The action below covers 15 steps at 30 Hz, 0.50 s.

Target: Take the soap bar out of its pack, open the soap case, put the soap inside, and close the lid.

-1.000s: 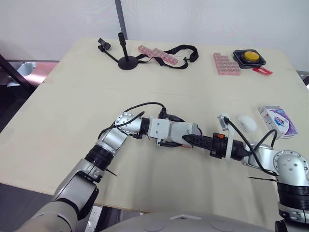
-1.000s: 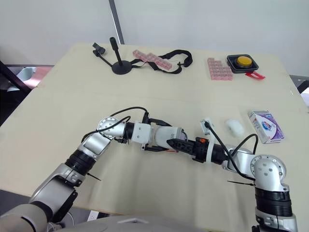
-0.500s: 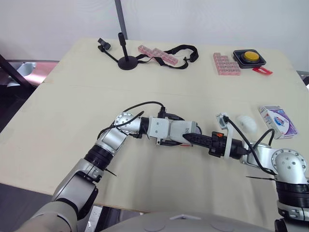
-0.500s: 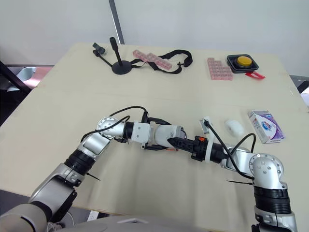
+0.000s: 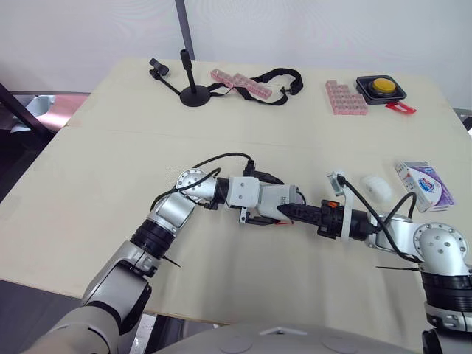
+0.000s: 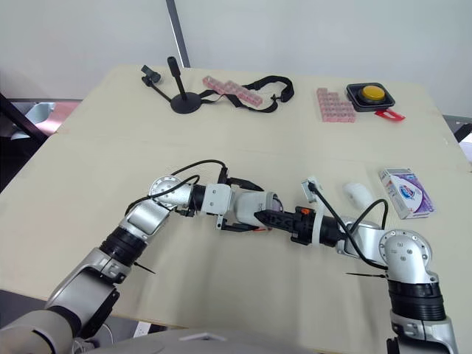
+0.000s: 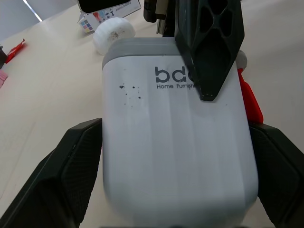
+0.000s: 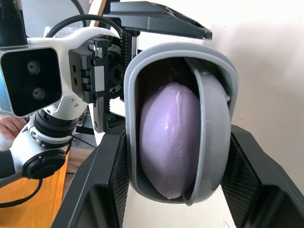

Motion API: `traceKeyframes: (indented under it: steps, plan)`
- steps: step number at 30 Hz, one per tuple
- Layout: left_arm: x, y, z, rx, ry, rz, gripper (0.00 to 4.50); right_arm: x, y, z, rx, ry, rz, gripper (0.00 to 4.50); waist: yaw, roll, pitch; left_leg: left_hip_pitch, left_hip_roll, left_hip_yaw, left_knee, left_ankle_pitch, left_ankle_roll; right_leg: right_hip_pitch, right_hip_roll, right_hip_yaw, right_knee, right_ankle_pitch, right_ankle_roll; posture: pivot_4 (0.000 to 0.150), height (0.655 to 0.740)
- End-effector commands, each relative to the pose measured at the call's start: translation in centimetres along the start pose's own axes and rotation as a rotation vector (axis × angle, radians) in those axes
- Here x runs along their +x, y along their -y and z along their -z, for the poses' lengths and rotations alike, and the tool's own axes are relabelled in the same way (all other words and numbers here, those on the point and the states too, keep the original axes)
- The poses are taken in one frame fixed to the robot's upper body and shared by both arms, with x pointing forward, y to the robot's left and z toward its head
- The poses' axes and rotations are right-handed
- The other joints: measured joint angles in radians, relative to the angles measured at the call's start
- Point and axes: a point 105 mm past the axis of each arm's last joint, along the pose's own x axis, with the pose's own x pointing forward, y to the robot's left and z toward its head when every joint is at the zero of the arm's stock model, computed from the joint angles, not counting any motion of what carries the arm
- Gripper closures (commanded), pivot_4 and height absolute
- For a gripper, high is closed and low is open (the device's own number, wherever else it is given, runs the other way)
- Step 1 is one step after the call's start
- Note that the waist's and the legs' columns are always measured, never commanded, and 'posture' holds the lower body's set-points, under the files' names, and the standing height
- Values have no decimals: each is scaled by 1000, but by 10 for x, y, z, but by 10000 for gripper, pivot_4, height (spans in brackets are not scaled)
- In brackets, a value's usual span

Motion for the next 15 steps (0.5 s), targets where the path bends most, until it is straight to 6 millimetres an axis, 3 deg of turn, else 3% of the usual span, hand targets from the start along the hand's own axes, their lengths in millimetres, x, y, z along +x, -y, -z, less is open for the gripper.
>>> traceKeyframes:
  steps: [1,8,12,15]
  plan:
    - [-7,-9,-9,29,27,-19,116,-1,-10,-4,-32,8,-35,23780,0,0,0,0,0,0,0,0,0,0,0,0,0,0,0,1500,7343]
    - [-32,-18,-2,-151,-1,-54,116,-13,-5,-22,-119,-2,26,23780,-3,0,0,0,0,0,0,0,0,0,0,0,0,0,0,1500,7343]
    - [-47,-29,-1,-313,-18,-67,116,-19,-11,-39,-322,-119,93,23780,-3,2,1,0,0,0,0,0,0,0,0,0,0,0,0,1500,7343]
    - [-50,-34,-6,-393,-27,-61,116,-19,-17,-44,-577,-288,179,23780,1,3,2,0,0,0,0,0,0,0,1,0,0,0,1,1500,7343]
